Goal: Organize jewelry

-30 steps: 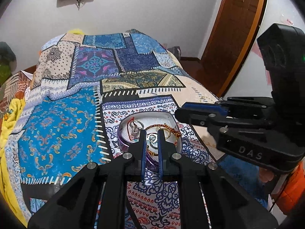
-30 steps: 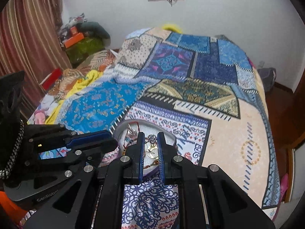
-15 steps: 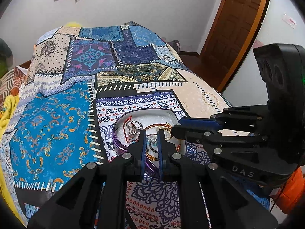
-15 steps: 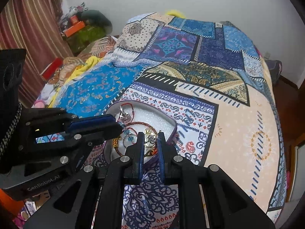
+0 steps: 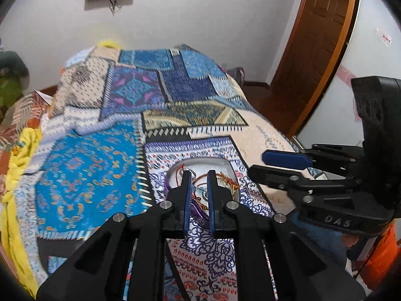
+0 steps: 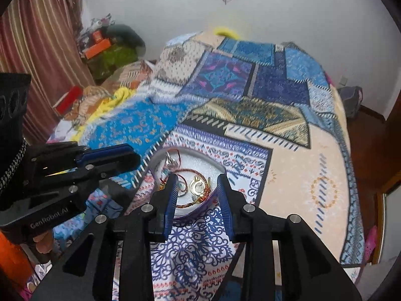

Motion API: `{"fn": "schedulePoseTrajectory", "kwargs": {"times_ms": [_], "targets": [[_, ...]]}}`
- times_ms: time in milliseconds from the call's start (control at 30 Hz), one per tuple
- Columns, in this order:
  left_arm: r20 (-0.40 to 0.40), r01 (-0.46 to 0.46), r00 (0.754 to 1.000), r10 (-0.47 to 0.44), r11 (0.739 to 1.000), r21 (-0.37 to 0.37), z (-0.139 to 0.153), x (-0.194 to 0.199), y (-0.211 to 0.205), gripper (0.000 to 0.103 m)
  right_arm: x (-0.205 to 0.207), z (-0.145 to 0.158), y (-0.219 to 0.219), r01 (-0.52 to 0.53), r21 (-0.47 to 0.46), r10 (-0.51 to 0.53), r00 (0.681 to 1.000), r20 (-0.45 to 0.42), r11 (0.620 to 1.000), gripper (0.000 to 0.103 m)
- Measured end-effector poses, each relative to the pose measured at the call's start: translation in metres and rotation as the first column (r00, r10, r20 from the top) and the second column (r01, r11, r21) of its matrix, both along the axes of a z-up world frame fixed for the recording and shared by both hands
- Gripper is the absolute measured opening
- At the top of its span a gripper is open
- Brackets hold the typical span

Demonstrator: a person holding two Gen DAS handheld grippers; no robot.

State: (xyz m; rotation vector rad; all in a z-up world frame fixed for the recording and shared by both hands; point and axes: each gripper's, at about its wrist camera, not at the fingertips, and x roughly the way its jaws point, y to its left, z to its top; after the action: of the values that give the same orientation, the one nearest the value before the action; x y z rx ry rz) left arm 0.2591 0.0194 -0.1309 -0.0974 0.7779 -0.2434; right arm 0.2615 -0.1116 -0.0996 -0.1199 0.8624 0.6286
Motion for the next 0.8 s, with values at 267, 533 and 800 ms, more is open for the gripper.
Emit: {"fn": "schedulePoseTrajectory", "kwargs": {"times_ms": [267,533,800], "targets": [[0.16,-0.05,0.986,0.045,0.998,0.024,0.066,-0.051,-0.001,0.01,-0.05,0.071,-0.017,0.053,0.072,-0.065,0.981,0.183,0.996,0.029],[0.401,-0.103,0.912,0.085,0.994,0.021,0.138,-0.139,-0.01,0.03,-0.138,0.145,-0.032,0.092,0.171,-0.157,0.893,0.421,0.981,0.029],[0.585,-0.214,0.794,0.162,0.977,0.02,0.168,-0.22,-0.017,0.076,-0.214,0.17,-0.042,0.138,0.261,-0.268,0.777,0.57,0.955,0.072]]}}
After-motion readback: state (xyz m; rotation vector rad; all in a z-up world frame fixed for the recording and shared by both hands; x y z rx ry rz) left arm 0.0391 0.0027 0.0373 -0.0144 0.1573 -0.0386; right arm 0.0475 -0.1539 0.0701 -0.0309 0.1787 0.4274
